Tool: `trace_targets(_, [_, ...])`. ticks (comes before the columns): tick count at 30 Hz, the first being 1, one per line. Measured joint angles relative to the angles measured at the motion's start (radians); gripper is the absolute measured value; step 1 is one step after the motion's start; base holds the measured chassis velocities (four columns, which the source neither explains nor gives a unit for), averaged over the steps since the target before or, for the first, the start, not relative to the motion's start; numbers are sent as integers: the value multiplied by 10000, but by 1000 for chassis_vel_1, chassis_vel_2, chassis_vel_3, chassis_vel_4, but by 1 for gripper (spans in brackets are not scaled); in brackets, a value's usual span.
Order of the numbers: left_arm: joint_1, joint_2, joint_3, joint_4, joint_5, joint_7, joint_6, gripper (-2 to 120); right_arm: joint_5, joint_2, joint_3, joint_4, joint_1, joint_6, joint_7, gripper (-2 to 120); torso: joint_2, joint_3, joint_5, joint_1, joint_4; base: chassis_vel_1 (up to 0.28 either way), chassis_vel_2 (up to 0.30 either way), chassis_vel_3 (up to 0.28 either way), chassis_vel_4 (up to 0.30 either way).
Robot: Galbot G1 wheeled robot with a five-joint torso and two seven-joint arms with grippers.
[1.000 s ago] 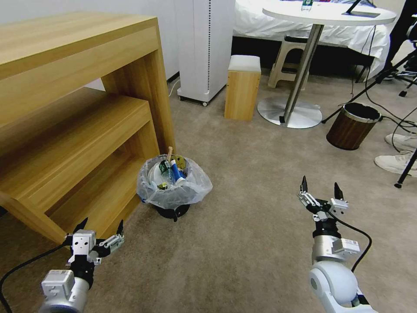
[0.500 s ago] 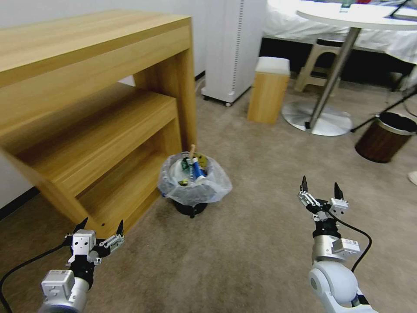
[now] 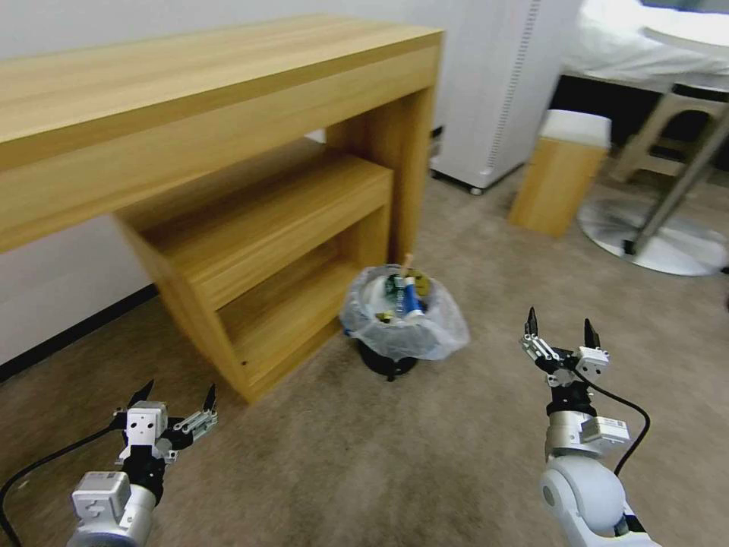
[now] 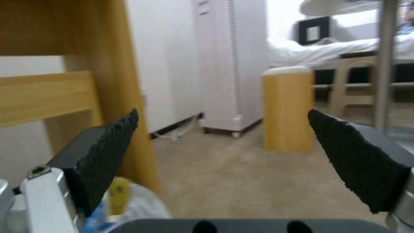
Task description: Pick up the trash bin and place the garbage on the floor into it.
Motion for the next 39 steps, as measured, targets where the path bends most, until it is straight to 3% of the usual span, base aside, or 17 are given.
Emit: trace_targets(39, [0, 0, 0, 0, 0, 0, 0, 100, 0, 0, 0, 0, 0, 0, -1, 100, 0, 0, 1, 0, 1, 125, 121, 124, 122])
